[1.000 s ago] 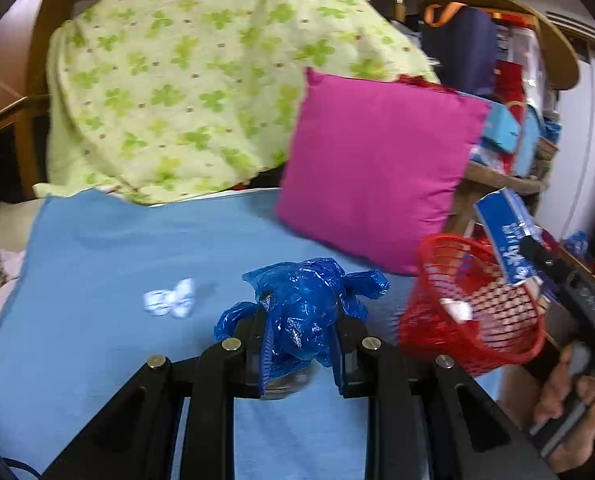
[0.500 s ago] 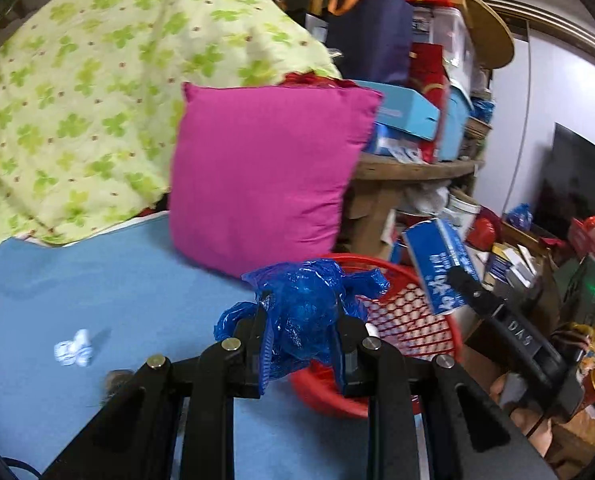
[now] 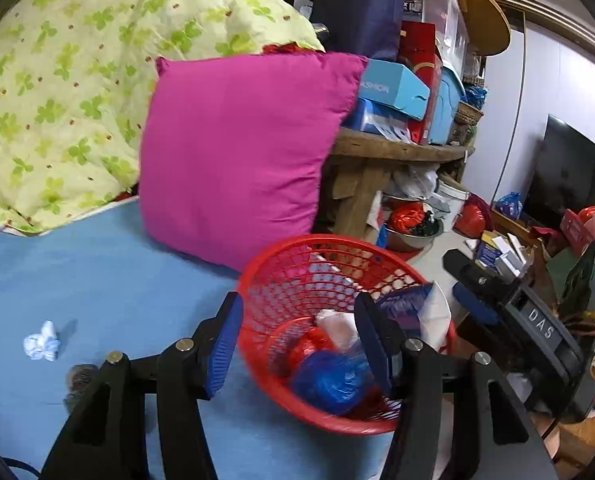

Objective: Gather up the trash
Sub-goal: 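Carry both items over the red basket and open both tools to drop them, then move both tools back from the basket to the blanket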

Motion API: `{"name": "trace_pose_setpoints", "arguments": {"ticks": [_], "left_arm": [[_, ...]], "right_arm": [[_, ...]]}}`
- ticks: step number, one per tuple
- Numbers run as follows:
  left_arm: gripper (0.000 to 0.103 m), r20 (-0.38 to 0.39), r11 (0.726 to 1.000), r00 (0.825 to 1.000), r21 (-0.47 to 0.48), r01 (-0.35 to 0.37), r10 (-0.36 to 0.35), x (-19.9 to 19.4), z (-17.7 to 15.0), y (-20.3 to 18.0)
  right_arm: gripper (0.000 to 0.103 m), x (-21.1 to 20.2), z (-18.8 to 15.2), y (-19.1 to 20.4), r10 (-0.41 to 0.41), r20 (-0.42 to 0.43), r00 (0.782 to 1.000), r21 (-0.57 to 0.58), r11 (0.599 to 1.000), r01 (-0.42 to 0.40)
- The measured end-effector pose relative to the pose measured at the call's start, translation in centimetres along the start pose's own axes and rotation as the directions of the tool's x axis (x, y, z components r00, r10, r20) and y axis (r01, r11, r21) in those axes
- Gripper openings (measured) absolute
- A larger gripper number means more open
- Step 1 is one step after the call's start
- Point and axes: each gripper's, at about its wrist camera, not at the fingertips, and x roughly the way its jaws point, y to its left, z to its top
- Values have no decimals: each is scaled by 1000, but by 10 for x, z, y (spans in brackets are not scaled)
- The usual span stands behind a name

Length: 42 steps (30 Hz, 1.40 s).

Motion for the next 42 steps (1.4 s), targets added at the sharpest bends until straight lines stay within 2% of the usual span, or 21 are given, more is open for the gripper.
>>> {"name": "trace_pose_setpoints", "arguments": {"ticks": [4, 7, 9, 11, 12, 15, 16, 19, 22, 24, 27, 30, 32, 36, 39, 42], "left_arm": [[64, 37, 996, 996, 2, -85, 84, -24, -10, 31], [64, 48, 985, 985, -58, -165, 168, -48, -27, 75], [65, 37, 967, 971, -110, -231, 237, -62, -42, 110], [65, 32, 929, 940, -167, -331, 341, -77, -60, 148], [65, 19, 896, 914, -203, -394, 406, -86, -70, 171], [66, -45, 812, 863, -316, -491, 504, -104, -92, 224], [66, -63, 789, 855, -354, -502, 515, -109, -98, 238], [66, -94, 745, 840, -416, -521, 534, -124, -111, 268], [66, -116, 728, 818, -399, -557, 563, -128, -120, 278], [66, -139, 723, 814, -393, -568, 564, -126, -127, 282], [66, -172, 734, 827, -390, -556, 535, -120, -133, 288], [66, -191, 740, 824, -367, -564, 534, -120, -137, 284], [66, -196, 751, 829, -353, -558, 524, -119, -140, 281], [66, -207, 770, 831, -313, -556, 516, -117, -144, 274], [66, -221, 777, 825, -278, -564, 520, -112, -146, 271], [66, -225, 788, 829, -262, -557, 512, -109, -148, 269]], "right_arm": [[75, -5, -7, 24, 38, 24, 999, -84, 996, -36], [75, -10, -17, 52, 68, 55, 996, -196, 979, -56], [75, -13, -26, 70, 105, 57, 993, -257, 963, -87], [75, -13, -37, 90, 145, 45, 988, -315, 941, -124], [75, -13, -43, 99, 161, 34, 986, -339, 930, -140], [75, -7, -66, 128, 196, -13, 980, -409, 894, -184], [75, -3, -75, 139, 207, -43, 977, -425, 881, -205], [75, 10, -98, 162, 224, -124, 967, -440, 861, -256], [75, 22, -119, 182, 220, -184, 958, -455, 845, -282], [75, 31, -133, 192, 202, -217, 955, -476, 832, -284], [75, 46, -151, 201, 169, -288, 943, -486, 822, -296], [75, 59, -166, 201, 126, -349, 929, -485, 824, -294], [75, 65, -174, 199, 100, -390, 915, -485, 822, -297], [75, 72, -178, 196, 68, -410, 910, -515, 806, -292], [75, 76, -175, 192, 65, -418, 906, -499, 817, -289], [75, 82, -171, 190, 54, -429, 901, -484, 829, -281]]}}
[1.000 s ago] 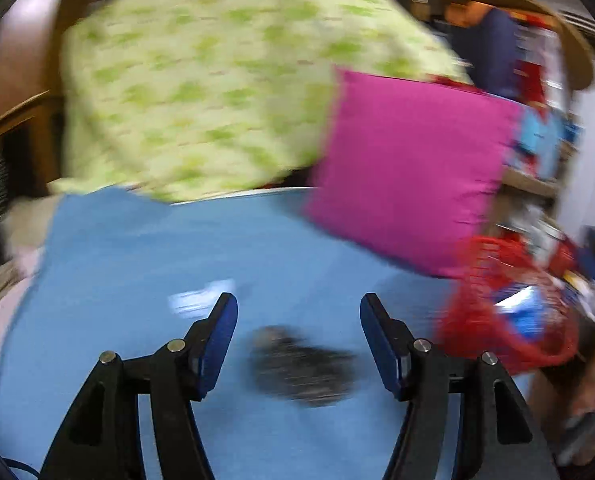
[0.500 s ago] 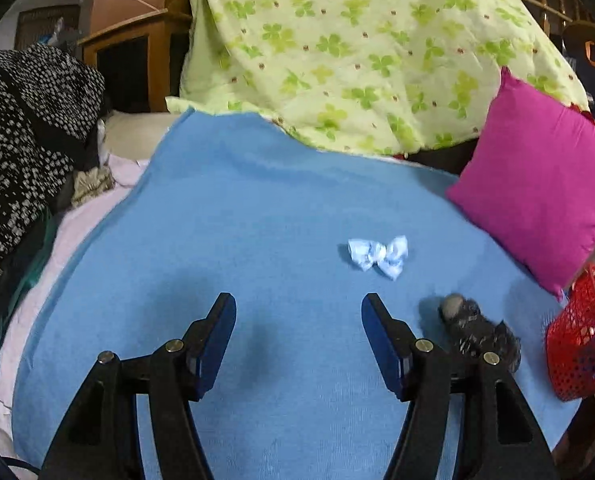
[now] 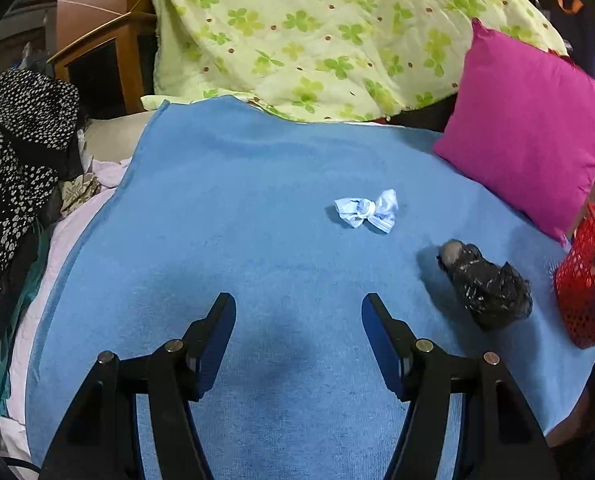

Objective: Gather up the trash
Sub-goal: 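Move both tools back from the basket to the blanket, then grasp the black plastic bag with the right tool while the left tool grasps the white wrapped tissue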

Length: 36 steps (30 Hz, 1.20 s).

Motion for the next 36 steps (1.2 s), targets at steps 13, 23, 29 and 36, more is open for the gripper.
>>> {"name": "trace_pose_setpoints", "arguments": {"ticks": [13, 23, 29, 36], "left_arm": [[66, -35, 1000, 999, -22, -17, 16, 26, 2, 6], [66, -66, 997, 997, -69, -30, 25, 51, 1, 18], [66, -32, 997, 999, -79, 6, -9, 61, 12, 13], [66, 56, 1000, 998, -21, 18, -17, 79, 33, -11]], "right_arm": [[75, 38, -9, 23, 10, -115, 993, -59, 998, -17], [71, 121, -23, 34, -40, -317, 948, -109, 994, 5], [42, 150, -40, 31, -59, -418, 906, -112, 994, 13], [40, 124, -27, 23, -32, -331, 943, -75, 997, 8]]}}
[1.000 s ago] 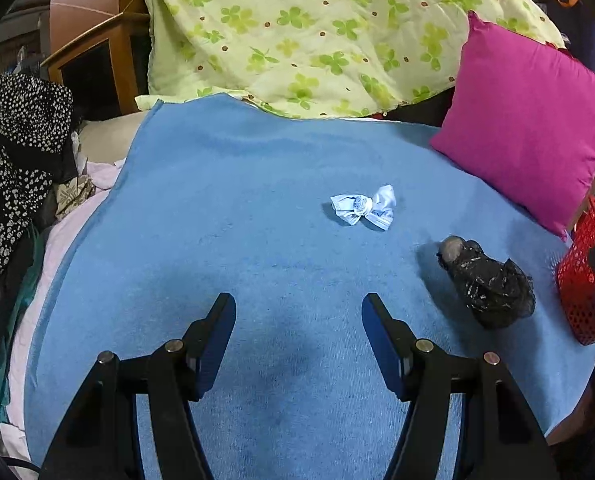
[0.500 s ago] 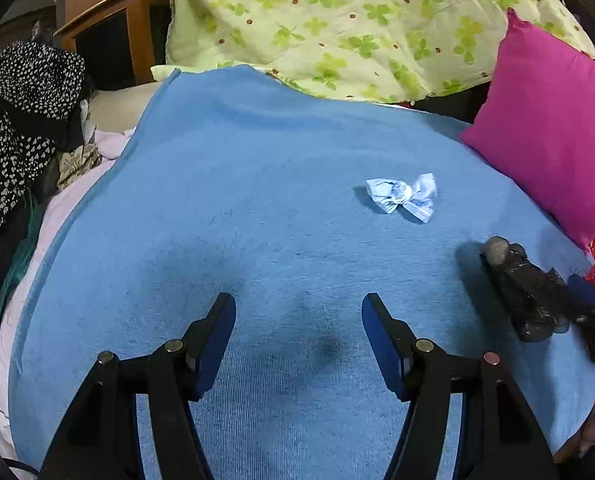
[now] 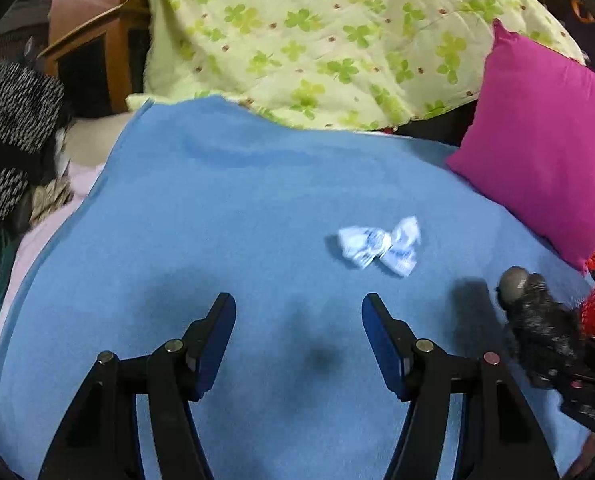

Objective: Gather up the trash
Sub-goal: 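Grasp the black plastic bag with the right tool while the left tool grasps the white wrapped tissue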

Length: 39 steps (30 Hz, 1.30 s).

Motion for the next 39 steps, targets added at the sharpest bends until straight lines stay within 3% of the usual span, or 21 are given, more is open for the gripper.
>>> {"name": "trace_pose_setpoints", "arguments": {"ticks": [4, 12, 14, 16, 23, 24, 25, 26, 31, 34, 39], "left_arm": [[66, 32, 999, 999, 4, 44, -44, 19, 15, -17], [66, -28, 984, 984, -33, 175, -176, 68, 37, -45], [69, -27, 984, 984, -31, 176, -177, 75, 41, -50], [79, -43, 981, 980, -28, 192, -193, 85, 44, -57], [79, -119, 987, 980, -45, 156, -161, 112, 44, -67], [75, -121, 986, 979, -52, 156, -162, 112, 44, -65], [55, -115, 985, 980, -61, 159, -165, 111, 44, -63], [45, -119, 984, 978, -63, 167, -173, 110, 43, -61], [36, -121, 982, 975, -40, 185, -188, 100, 41, -58], [35, -115, 975, 968, -57, 216, -221, 88, 40, -55], [35, -88, 975, 972, -5, 220, -220, 52, 37, -62]], "right_arm": [[40, -4, 4, -13, -4, 3, 1000, 56, 998, 4], [40, -3, 10, -23, 6, 6, 1000, 111, 994, -7], [40, -3, 10, -23, 14, 8, 1000, 117, 993, -15], [40, 1, 10, -23, 18, 4, 1000, 122, 992, -19], [40, 9, 7, -28, 14, -27, 1000, 119, 993, -11], [40, 8, 8, -30, 13, -26, 1000, 121, 993, -9], [40, 6, 8, -33, 9, -21, 1000, 128, 992, -6], [40, 5, 8, -34, 6, -16, 1000, 132, 991, -4], [40, -6, 8, -37, 0, 18, 1000, 140, 990, -2], [40, -9, 8, -33, -5, 29, 1000, 124, 992, 1], [40, -18, 6, -25, 5, 60, 998, 108, 994, -12]]}}
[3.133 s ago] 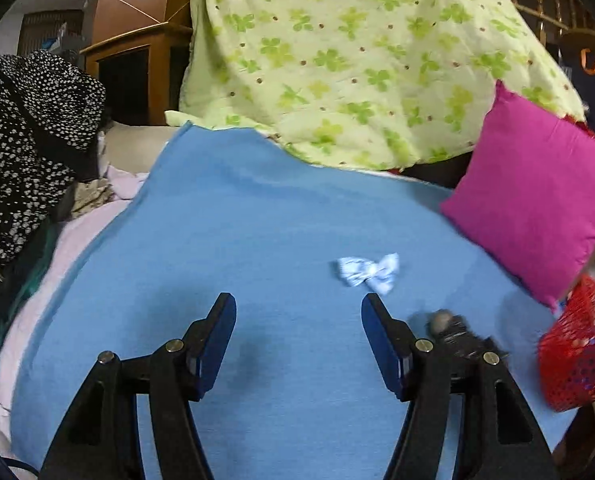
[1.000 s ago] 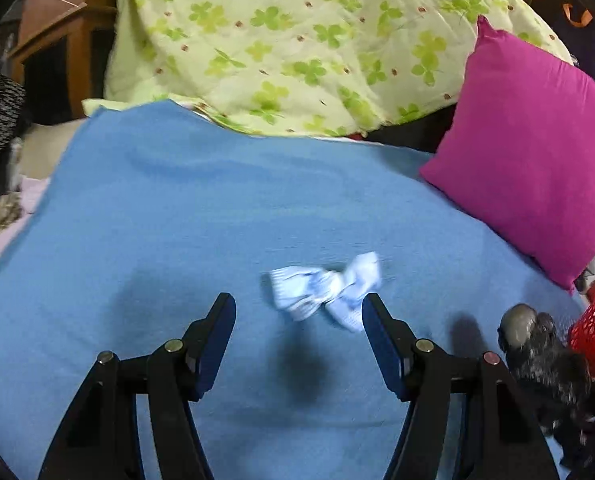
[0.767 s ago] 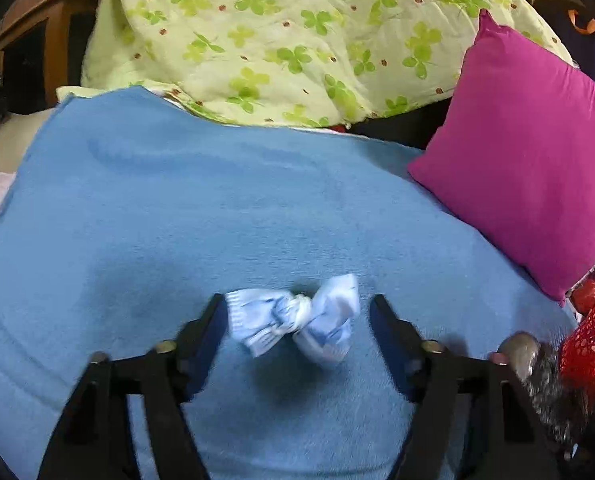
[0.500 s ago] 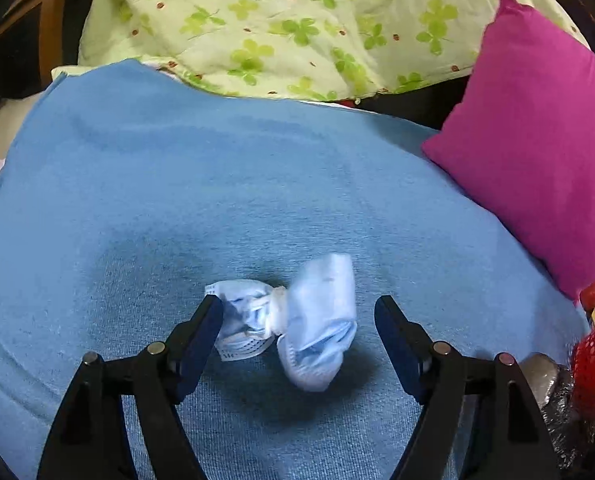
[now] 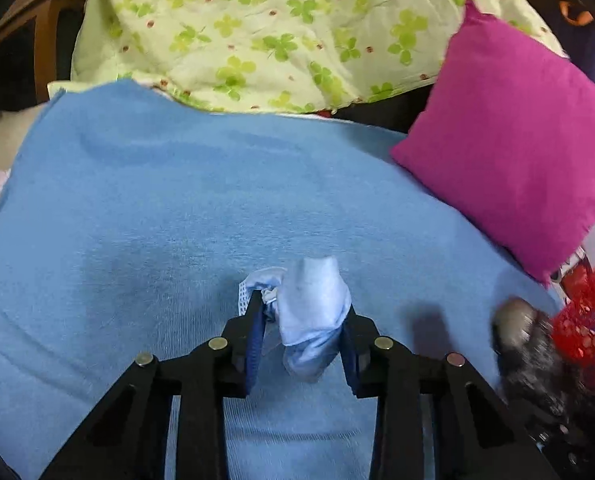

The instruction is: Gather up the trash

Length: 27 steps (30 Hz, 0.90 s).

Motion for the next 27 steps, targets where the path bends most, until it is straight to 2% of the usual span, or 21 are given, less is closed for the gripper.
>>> {"name": "trace_pose_setpoints", "arguments": {"ticks": [9, 19, 27], "left_arm": [[36, 18, 994, 999, 96, -49, 48, -57, -26, -21], [36, 27, 992, 997, 100, -75, 73, -89, -49, -29], [36, 45, 993, 997, 99, -59, 55, -110, -64, -37]], "right_arm": [[40, -12, 0, -3, 9, 37, 999, 34, 999, -11], [40, -37, -7, -7, 51, 97, 994, 53, 997, -56], [40, -50, -10, -2, 73, 124, 990, 40, 996, -79]]}}
